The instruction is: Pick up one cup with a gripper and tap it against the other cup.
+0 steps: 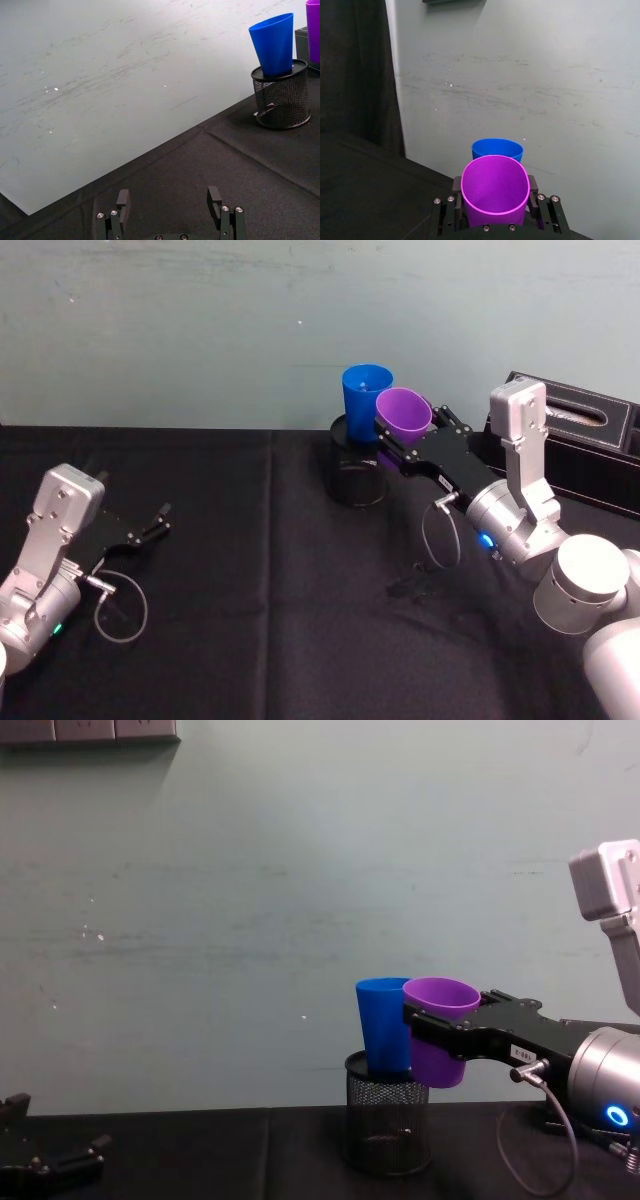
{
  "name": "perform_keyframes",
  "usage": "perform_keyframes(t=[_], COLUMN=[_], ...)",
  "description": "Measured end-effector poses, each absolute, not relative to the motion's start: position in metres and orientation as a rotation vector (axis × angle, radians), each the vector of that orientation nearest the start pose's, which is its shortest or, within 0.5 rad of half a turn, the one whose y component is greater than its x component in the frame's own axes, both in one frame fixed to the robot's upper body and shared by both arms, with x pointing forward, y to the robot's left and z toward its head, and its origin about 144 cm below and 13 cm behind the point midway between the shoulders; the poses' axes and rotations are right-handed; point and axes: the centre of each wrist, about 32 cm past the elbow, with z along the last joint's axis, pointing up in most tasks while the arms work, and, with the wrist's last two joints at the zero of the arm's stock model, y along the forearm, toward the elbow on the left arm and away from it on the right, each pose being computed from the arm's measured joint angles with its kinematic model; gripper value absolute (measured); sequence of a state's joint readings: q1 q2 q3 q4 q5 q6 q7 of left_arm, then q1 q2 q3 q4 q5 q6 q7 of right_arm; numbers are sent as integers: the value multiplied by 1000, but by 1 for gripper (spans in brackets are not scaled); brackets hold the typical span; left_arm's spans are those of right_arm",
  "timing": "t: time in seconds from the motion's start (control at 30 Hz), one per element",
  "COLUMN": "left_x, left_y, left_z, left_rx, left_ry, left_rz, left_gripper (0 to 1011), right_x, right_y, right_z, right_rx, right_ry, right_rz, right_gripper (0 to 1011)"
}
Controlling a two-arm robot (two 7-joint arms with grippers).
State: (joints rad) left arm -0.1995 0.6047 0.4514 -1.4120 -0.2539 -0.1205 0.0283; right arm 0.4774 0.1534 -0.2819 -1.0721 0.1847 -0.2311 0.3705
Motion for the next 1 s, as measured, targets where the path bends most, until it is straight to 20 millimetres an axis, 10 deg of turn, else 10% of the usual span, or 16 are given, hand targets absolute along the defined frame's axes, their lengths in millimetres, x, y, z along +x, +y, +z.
perform_keyframes(t=[1.0], left_x=[489], left_y=[310], left_z=[1140], left_rx=[305], left_ry=[-285], left_rz=[1248], left_gripper=[1011], right_x=[584], right_y=[-217], right_z=[1163], right_rx=[48], right_ry=[-184], right_rz=[-1016], right_gripper=[733])
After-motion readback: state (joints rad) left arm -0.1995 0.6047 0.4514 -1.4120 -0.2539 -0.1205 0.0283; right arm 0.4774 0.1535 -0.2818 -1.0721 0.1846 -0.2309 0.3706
